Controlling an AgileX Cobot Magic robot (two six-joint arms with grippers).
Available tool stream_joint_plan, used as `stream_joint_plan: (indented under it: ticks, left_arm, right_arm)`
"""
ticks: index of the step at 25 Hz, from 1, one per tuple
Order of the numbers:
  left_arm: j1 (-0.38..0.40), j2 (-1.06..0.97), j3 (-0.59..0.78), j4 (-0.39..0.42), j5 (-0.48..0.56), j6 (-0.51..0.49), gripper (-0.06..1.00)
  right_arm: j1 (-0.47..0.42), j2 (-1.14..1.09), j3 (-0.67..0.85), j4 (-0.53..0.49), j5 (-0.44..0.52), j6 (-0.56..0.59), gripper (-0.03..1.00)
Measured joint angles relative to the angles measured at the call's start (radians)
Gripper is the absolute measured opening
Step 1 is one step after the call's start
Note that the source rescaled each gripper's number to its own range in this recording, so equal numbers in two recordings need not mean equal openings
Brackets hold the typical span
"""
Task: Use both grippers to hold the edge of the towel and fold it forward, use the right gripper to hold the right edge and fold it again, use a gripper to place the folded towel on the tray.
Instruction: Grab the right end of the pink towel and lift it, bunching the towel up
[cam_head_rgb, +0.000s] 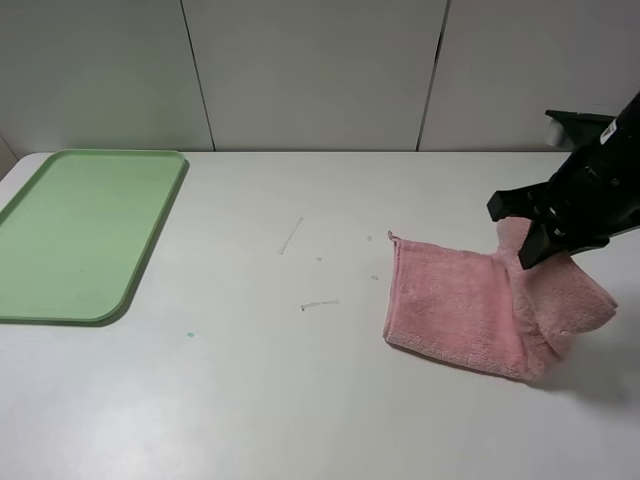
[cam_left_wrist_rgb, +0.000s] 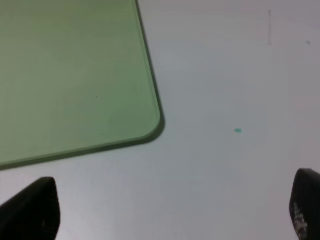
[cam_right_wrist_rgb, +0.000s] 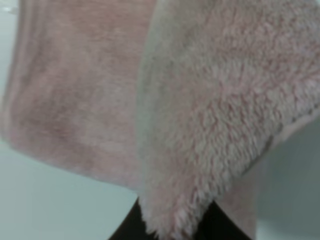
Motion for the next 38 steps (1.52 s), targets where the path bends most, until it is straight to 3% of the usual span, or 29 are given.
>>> stream_joint_plan:
  ticks: [12, 23, 38]
  left_arm:
    - [0.000, 0.000, 0.000, 0.000, 0.000, 0.000, 0.90]
    - [0.000, 0.000, 0.000, 0.000, 0.000, 0.000, 0.90]
    - [0.000, 0.000, 0.000, 0.000, 0.000, 0.000, 0.90]
  right_arm:
    - [0.141, 0.000, 0.000, 0.060, -0.108, 0.057, 0.04]
    - [0.154, 0.059, 0.000, 0.082, -0.158, 0.062, 0.04]
    - [0.236, 0.179, 0.000, 0.139, -0.317, 0.068, 0.04]
